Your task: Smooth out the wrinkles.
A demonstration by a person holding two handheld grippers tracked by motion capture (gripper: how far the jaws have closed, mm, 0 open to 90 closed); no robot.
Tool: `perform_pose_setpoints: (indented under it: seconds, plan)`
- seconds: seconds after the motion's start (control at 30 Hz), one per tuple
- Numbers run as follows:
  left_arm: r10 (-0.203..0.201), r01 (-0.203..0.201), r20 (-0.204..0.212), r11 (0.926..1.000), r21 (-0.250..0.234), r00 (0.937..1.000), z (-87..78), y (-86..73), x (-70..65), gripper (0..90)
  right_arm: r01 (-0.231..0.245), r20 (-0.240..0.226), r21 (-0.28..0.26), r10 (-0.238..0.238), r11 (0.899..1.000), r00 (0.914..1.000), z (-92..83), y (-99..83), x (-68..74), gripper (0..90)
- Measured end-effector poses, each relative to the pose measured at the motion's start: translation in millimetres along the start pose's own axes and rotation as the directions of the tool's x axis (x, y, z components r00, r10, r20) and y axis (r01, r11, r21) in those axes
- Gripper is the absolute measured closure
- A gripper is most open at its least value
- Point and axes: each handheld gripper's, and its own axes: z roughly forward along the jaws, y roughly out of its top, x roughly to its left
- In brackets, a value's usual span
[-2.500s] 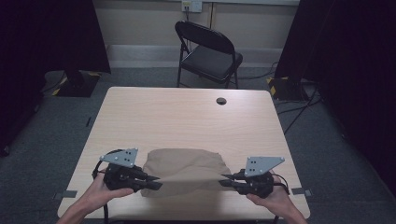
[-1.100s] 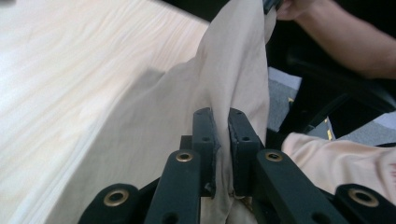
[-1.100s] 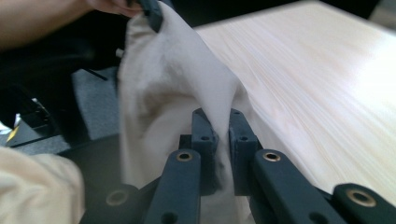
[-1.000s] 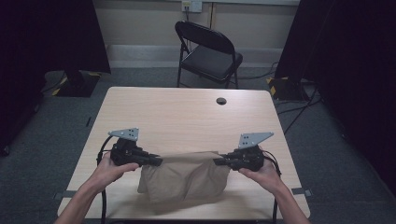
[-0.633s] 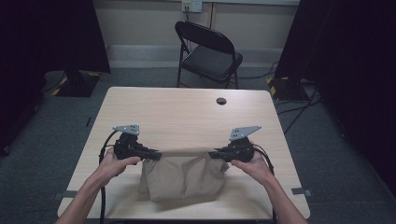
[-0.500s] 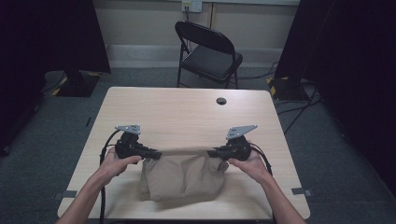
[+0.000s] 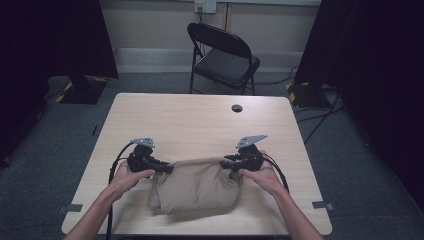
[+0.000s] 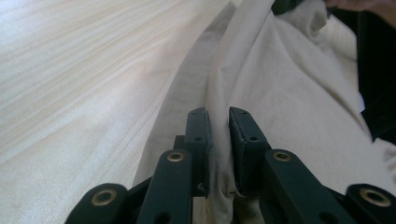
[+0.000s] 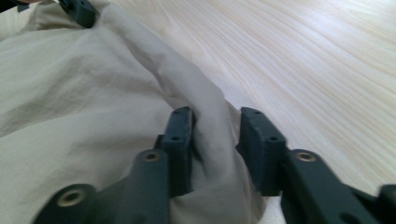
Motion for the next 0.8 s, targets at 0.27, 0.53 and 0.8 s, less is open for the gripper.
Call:
perform_pose_setpoints:
  seconds: [0.27,0.53,0.8]
  plan:
    - [-0.001,0.000,-0.029,0.9988,-0.050,0.9996,-14.9,1.2,-1.1,68.3,-0.005,0.047,-0.037,0.006,0.999,0.9989,-13.4,1.8,1.4,45.5]
    - [-0.021,0.012,-0.073,0.9923,-0.123,0.9971,-29.2,3.0,-2.8,55.3,-0.024,0.079,-0.102,0.033,0.995,0.9964,-31.4,4.8,2.0,34.6]
    - [0.056,-0.067,-0.070,0.9845,-0.162,0.9960,-42.4,15.0,-34.1,64.1,-0.002,0.024,-0.185,0.007,0.983,0.9997,-49.9,11.6,21.1,52.8]
